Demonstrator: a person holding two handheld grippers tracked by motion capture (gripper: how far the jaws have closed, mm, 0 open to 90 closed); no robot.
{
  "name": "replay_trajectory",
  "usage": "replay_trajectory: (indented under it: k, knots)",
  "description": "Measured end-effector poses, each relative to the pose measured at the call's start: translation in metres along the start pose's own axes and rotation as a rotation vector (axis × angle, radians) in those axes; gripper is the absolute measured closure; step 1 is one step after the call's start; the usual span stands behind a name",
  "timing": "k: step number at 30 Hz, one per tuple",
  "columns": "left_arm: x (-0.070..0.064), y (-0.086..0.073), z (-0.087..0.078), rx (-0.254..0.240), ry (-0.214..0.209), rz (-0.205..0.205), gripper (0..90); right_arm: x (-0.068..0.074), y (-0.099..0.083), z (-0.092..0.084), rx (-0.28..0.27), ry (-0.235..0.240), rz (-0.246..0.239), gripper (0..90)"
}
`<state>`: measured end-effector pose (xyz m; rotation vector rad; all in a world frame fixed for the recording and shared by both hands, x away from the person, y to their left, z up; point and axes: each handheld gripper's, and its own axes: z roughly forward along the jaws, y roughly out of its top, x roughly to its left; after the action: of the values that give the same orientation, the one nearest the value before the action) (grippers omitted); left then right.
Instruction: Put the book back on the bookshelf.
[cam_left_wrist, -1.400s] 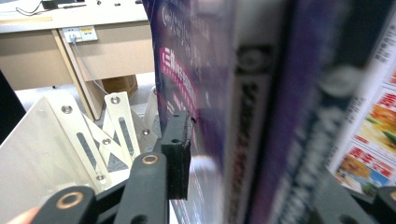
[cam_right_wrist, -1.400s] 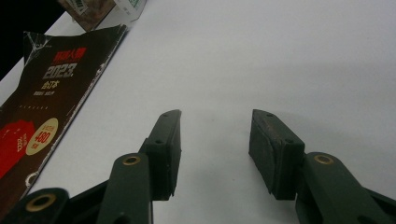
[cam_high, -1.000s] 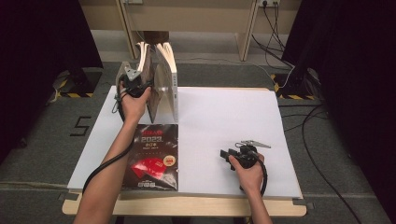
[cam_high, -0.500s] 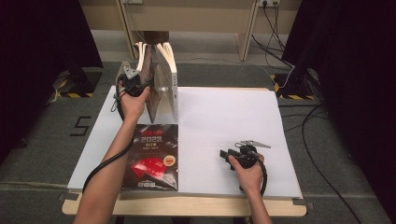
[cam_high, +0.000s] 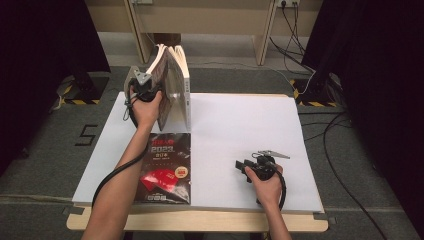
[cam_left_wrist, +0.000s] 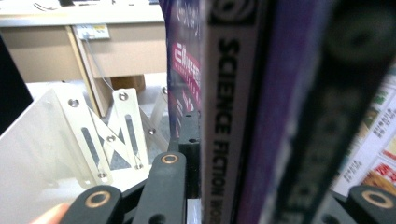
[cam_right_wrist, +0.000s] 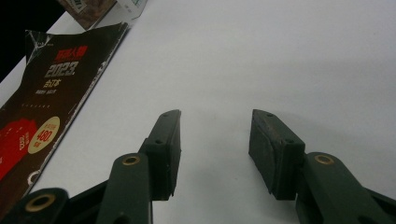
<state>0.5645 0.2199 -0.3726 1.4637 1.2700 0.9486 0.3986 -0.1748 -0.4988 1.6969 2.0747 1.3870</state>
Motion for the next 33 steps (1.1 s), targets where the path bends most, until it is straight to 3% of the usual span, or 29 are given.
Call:
replay_trajectory:
  k: [7,9,13,14,24,33]
  knots:
    - [-0.011,0.001,0.003,-0.030,0.014,-0.027,75.5,0.000,0.000,0.000,0.004,0.002,0.003,54.2]
    - [-0.016,0.000,0.003,-0.025,0.010,0.002,75.4,0.000,0.000,-0.001,0.005,0.002,0.005,54.2]
    - [-0.023,-0.002,0.000,0.009,-0.003,0.103,74.1,-0.001,0.000,-0.001,0.001,0.002,0.008,54.2]
    - [-0.024,-0.002,0.000,0.015,-0.014,0.109,72.5,0.000,0.000,-0.001,0.005,0.001,0.008,54.1]
    - [-0.019,-0.002,-0.010,-0.006,-0.070,0.066,53.2,0.002,0.000,0.000,0.004,-0.002,-0.005,54.1]
    - [-0.017,-0.009,-0.020,-0.001,-0.075,0.069,50.2,0.003,0.000,-0.001,0.006,-0.002,0.002,54.1]
